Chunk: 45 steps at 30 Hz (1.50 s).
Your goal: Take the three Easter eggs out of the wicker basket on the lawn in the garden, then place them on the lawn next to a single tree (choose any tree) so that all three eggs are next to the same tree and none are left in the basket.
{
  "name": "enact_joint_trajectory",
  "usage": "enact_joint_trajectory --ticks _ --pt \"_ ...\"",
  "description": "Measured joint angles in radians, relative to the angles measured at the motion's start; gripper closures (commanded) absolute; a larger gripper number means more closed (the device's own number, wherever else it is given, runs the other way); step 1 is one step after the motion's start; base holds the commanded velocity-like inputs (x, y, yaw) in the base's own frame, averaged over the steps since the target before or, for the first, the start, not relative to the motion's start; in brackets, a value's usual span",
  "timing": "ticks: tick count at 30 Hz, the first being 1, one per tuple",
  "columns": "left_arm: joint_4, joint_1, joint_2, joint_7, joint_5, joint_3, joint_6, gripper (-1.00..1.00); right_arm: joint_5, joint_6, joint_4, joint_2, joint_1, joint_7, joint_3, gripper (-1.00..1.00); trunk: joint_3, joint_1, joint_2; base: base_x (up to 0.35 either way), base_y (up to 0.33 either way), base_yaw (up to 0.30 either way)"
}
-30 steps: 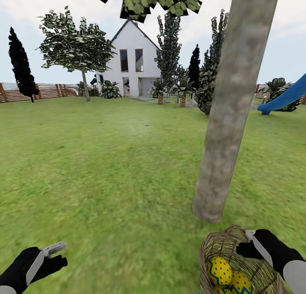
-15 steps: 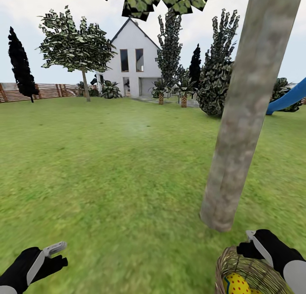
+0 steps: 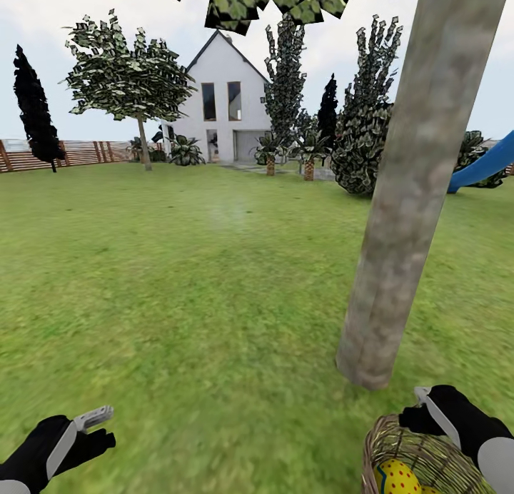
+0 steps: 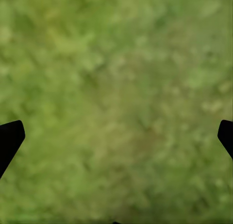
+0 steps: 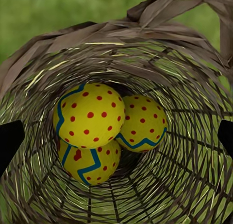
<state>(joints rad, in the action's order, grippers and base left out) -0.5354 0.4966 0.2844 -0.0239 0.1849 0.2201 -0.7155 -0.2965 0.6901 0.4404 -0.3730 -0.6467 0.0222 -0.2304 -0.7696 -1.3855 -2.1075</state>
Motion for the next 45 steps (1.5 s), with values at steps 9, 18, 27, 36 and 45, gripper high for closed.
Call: enact_joint_trajectory --ticks 9,18,27,36,45 --pt "0.002 0.000 0.001 -0.004 0.002 0.001 -0.003 -1.00 0.000 0.005 0.001 0.001 0.000 0.000 -0.001 -1.00 -0.022 -0.027 -0.049 0.000 0.000 0.000" --pt "0.005 0.000 -0.001 -0.003 0.002 0.001 -0.003 -1.00 0.001 0.001 0.003 0.006 0.000 0.000 -0.004 -1.00 -0.050 -0.061 -0.112 0.000 0.000 0.000" --pt "0.007 0.000 -0.002 -0.003 0.002 0.000 -0.003 -1.00 0.003 0.001 0.003 0.008 0.000 0.000 -0.005 -1.00 -0.078 -0.096 -0.175 0.000 0.000 0.000" --pt "0.007 0.000 -0.003 -0.002 0.002 0.000 -0.003 -1.00 0.004 0.000 0.003 0.008 0.000 0.000 -0.005 -1.00 -0.106 -0.130 -0.238 0.000 0.000 0.000" --pt "0.009 0.000 -0.005 -0.002 0.003 0.000 -0.003 -1.00 0.003 -0.001 0.006 0.008 0.000 0.001 -0.005 -1.00 -0.135 -0.165 -0.301 0.000 0.000 0.000"
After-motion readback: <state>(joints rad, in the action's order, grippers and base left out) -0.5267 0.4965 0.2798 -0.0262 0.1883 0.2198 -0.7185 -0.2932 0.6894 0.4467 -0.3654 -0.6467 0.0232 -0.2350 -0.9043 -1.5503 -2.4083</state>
